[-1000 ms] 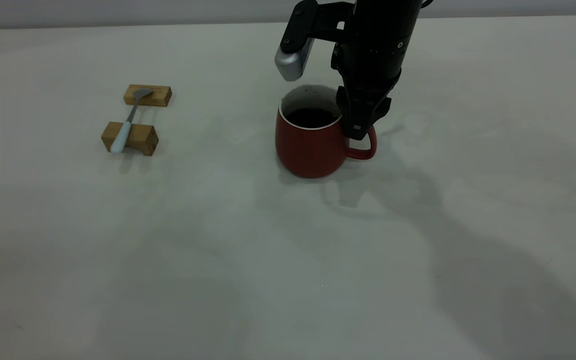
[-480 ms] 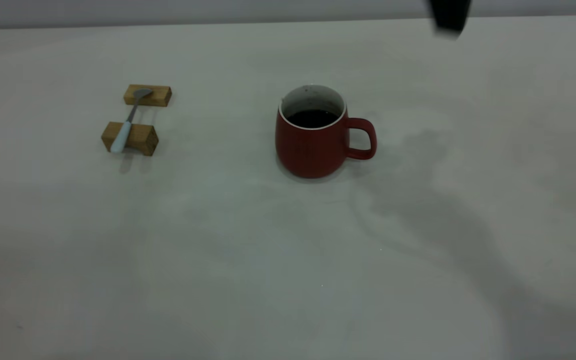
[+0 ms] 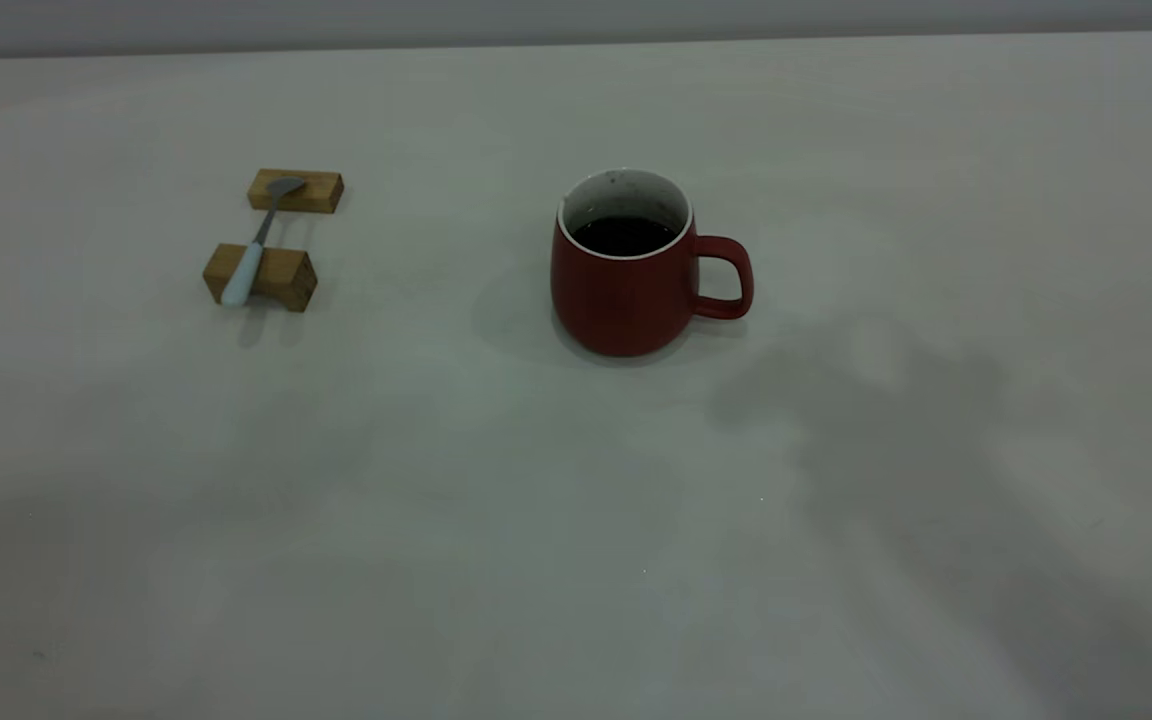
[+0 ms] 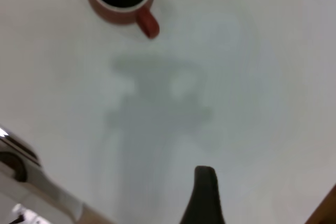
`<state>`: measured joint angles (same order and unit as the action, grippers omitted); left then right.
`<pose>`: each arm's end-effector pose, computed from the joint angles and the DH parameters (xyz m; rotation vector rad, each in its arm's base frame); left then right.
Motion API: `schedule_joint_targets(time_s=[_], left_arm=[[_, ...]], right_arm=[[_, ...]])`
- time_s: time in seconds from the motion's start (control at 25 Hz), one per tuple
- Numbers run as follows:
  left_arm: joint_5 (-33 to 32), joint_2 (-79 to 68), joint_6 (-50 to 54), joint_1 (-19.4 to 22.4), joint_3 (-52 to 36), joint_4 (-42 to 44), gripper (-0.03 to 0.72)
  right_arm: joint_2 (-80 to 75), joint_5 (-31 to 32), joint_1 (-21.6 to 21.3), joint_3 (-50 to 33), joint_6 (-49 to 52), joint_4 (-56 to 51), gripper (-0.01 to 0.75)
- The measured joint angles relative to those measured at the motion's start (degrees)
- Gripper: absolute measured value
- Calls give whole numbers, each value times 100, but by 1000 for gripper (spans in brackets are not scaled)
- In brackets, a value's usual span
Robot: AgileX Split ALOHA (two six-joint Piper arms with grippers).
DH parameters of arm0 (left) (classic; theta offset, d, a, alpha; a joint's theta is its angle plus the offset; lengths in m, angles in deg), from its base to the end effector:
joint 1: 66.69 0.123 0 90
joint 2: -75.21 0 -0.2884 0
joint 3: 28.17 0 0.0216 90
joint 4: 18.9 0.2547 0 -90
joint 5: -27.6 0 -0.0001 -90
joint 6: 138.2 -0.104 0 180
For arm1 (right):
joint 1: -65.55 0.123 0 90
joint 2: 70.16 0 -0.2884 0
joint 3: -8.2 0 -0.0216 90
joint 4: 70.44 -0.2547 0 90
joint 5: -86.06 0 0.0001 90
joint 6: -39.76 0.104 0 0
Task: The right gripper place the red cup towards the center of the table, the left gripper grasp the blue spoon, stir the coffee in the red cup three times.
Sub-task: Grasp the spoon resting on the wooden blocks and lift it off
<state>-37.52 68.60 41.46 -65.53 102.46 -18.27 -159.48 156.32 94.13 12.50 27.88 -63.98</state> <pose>0.0015 0.0011 0.2628 -0.0162 2.1136 0.0289 0.2615 0.1299 0.3611 -0.9517 2.5246 -0.0671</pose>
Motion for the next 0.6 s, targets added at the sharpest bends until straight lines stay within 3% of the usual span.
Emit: schedule_joint_targets(time_s=[0.36,0.6], left_arm=[[0,0,35,0,0,0,459],[0,0,35,0,0,0,459]], right_arm=[[3753,69,-66,-2828,1021,-102,683],[6446,-133,-974,-4455,1265,-344,674]])
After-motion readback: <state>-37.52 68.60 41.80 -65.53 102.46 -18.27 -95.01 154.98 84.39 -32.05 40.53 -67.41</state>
